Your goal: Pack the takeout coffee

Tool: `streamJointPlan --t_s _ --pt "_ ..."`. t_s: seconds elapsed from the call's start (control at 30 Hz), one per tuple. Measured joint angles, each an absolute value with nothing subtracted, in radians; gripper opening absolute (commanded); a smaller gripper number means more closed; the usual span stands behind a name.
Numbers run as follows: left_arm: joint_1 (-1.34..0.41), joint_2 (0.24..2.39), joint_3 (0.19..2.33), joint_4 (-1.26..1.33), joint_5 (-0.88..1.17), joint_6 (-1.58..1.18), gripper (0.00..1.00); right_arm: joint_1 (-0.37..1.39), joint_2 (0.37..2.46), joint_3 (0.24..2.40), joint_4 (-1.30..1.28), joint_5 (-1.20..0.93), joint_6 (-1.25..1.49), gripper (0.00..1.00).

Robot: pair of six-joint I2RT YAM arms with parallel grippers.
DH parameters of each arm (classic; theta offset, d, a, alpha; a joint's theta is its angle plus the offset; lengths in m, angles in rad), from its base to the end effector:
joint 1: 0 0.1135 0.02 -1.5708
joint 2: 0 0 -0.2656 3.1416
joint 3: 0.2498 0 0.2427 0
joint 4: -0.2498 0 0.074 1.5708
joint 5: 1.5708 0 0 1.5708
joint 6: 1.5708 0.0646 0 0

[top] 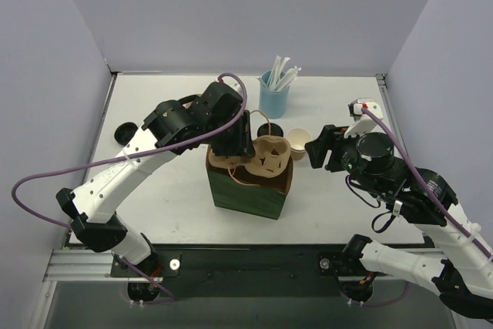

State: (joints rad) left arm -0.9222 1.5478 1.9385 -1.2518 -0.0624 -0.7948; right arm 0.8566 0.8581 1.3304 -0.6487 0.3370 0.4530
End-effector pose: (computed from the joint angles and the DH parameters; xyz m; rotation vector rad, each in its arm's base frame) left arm 0.1837 -0.2356 0.4190 0.1331 2.5497 -0.6639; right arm 0.1218 0.1079 0.4512 -0.1075 1.7810 0.6626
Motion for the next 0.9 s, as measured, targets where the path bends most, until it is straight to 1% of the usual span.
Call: streamJointPlan --t_s 0.37,0.6,0.9 --pt "-0.922 1.543 1.948 -1.263 -0.034 -0.793 0.44 0.85 0.858 1.33 -0.651 0.315 0.456 0.57" --pt "-0.923 1.496 1.892 -1.249 0.001 -0.808 0.44 0.85 0.859 1.33 -0.656 0.298 0.471 0.56" --pt "-0.923 1.465 1.885 -1.243 0.01 -0.816 0.44 0.85 0.862 1.33 -0.659 0.285 0.479 0.56"
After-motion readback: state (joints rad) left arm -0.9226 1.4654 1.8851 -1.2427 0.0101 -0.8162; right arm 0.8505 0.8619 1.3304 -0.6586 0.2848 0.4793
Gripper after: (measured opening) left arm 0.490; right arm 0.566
